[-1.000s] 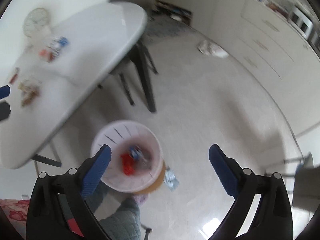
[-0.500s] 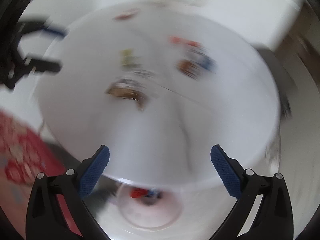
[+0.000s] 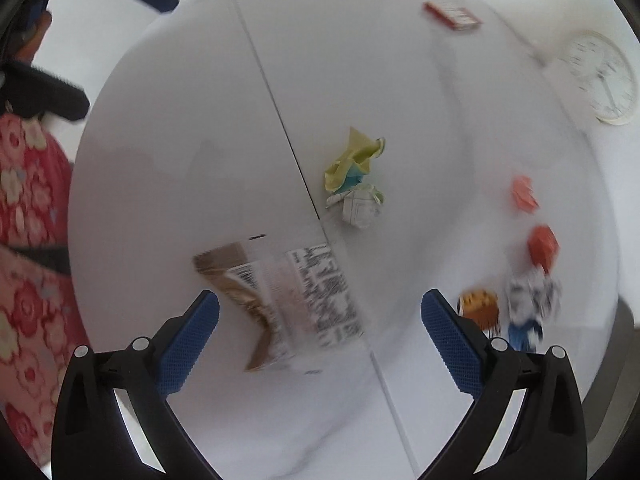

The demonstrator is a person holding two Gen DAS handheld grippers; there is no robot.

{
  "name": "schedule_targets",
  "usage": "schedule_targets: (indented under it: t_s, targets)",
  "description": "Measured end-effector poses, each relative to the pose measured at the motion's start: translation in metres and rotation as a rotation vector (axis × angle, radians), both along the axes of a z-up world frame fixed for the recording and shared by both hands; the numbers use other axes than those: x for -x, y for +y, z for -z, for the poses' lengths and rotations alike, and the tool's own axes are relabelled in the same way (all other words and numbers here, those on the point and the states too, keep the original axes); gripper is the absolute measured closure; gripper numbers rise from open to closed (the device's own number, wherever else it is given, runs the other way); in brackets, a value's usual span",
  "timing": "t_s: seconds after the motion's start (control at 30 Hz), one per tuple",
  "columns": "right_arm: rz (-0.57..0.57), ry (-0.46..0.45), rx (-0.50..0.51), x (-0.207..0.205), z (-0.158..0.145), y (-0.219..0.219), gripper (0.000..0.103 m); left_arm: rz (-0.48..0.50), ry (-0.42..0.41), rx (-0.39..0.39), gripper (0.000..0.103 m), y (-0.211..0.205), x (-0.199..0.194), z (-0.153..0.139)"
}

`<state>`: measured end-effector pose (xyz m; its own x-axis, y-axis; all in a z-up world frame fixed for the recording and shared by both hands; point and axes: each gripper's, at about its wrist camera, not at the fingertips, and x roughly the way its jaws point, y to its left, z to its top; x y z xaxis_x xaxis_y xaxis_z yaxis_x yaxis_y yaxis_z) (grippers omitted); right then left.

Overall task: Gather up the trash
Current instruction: 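Move both open grippers back over the table toward the remaining wrappers, then grasp the clear printed snack bag with the right gripper while the left grasps the pink wrapper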

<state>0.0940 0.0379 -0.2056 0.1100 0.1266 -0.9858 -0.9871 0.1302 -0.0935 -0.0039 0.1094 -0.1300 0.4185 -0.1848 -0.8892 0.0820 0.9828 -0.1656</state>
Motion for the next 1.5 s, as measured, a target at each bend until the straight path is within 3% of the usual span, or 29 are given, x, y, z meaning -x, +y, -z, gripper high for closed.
schedule_targets:
  t_s: [0.23,0.33,0.4,0.5,0.67,0.8,1.0,1.27,1.4,1.5]
  targets:
    - [-0.083,0.126,0.054,-0.009,0.017,0.011,0.019,-0.032,0.02,0.026,0.008,0.002,-0.012,0.01]
    - [-0.081,0.155,0.065,-0.012,0.023,0.015,0.032,-0.02,0.018,0.024,0.008,0.0,-0.019,0.012]
    - [-0.07,0.173,0.071,-0.011,0.024,0.015,0.044,-0.001,0.013,0.016,0.008,-0.003,-0.022,0.013]
    - [-0.04,0.191,0.063,-0.014,0.025,0.011,0.055,0.029,0.009,0.006,0.008,-0.007,-0.027,0.015]
    - [0.064,0.224,0.017,-0.014,0.017,0.001,0.061,0.047,0.011,0.026,0.008,-0.007,-0.043,0.019]
    - [0.212,0.265,-0.056,-0.016,0.003,-0.015,0.062,0.055,-0.018,0.056,0.008,-0.004,-0.066,0.012]
    - [0.605,0.309,-0.246,-0.021,-0.034,-0.065,0.062,0.148,-0.067,0.072,0.008,-0.006,-0.139,0.005]
    - [1.217,0.174,-0.483,0.0,-0.08,-0.126,0.062,0.518,-0.105,-0.029,0.008,-0.035,-0.257,0.029]
    - [1.407,0.135,-0.58,0.01,-0.088,-0.142,0.062,0.686,-0.105,-0.079,0.01,-0.051,-0.291,0.047]
    - [1.52,0.132,-0.627,0.017,-0.084,-0.143,0.062,0.782,-0.11,-0.121,0.018,-0.065,-0.31,0.062]
